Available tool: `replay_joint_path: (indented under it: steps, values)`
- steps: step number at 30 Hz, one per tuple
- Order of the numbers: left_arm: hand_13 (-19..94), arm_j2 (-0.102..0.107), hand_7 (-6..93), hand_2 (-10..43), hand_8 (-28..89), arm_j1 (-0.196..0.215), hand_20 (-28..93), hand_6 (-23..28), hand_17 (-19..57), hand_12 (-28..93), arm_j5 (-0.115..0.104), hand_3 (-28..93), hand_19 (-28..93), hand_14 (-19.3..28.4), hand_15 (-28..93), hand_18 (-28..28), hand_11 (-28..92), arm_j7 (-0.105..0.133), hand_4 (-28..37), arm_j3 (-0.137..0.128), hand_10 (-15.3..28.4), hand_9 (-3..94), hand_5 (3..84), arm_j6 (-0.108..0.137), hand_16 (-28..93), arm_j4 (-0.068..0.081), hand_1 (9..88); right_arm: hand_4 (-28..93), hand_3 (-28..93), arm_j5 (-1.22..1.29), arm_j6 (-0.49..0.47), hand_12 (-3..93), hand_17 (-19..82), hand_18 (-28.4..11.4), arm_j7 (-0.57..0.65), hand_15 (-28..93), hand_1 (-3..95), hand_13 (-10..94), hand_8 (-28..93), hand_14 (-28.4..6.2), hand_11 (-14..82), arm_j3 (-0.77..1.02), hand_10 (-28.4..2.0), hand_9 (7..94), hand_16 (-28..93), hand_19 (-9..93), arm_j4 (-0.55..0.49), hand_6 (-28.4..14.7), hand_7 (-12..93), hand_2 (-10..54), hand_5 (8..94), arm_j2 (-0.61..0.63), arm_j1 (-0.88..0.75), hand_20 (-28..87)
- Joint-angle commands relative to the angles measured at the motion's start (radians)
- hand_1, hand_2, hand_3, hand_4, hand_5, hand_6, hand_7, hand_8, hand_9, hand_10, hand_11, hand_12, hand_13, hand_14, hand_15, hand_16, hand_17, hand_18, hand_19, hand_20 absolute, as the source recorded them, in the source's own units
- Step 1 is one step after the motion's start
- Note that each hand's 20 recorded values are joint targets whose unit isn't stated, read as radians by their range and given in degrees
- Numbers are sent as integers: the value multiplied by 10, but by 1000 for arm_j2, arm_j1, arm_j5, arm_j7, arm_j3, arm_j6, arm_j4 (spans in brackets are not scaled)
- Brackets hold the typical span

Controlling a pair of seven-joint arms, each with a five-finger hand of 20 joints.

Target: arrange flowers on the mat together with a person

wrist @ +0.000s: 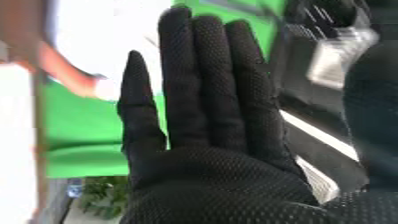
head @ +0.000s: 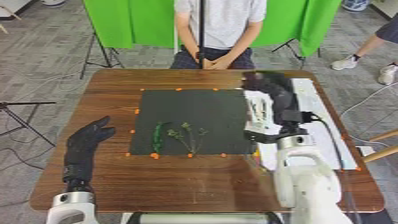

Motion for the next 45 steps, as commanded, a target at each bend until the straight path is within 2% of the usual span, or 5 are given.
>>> replay_joint_path:
  steps: [1, 5, 12, 23, 45]
  values:
    - [425, -10, 155, 39, -66, 14, 201, 37, 116, 131, -2, 678, 142, 188, 233, 130, 227, 0, -221, 3, 159, 546, 512, -20, -20, 1, 260, -152, 688, 424, -161, 163, 207, -172, -178, 142, 168, 468, -81, -161, 72, 296, -168, 557, 249, 169, -45, -22, 130, 20, 579, 136, -230, 294]
    - [425, -10, 155, 39, -66, 22, 200, 38, 116, 131, -1, 678, 140, 188, 234, 129, 227, -5, -221, 7, 158, 546, 512, -24, -20, -3, 260, -158, 727, 595, -211, 134, 190, -169, -224, 88, 120, 349, -79, -153, 50, 377, -159, 459, 189, 76, -46, -13, 95, 24, 493, 115, -362, 259]
    - [425, -12, 155, 39, -66, 24, 199, 38, 116, 131, 5, 679, 137, 187, 233, 129, 226, -4, -221, 10, 159, 546, 512, -36, -20, -9, 260, -180, 755, 710, -218, 102, 168, -162, -258, 59, 29, 273, -81, -127, 27, 406, -139, 365, 118, 10, -50, 2, 68, 31, 369, 12, -512, 225]
    - [424, -12, 155, 38, -66, 14, 199, 37, 115, 131, 27, 679, 133, 188, 232, 128, 226, -1, -220, 10, 159, 545, 512, -55, -20, -11, 260, -190, 769, 700, -194, 99, 163, -158, -244, 70, 17, 269, -82, -125, 32, 352, -140, 366, 100, 10, -20, 1, 72, 12, 369, 28, -466, 223]
    - [424, -19, 155, 37, -66, 35, 199, 36, 115, 131, 24, 679, 132, 187, 230, 128, 225, 0, -220, 6, 158, 546, 511, -42, -19, -17, 261, -188, 785, 688, -226, 105, 170, -160, -253, 94, 51, 293, -84, -133, 34, 377, -140, 371, 105, 12, -20, -2, 89, -55, 388, 3, -485, 232]
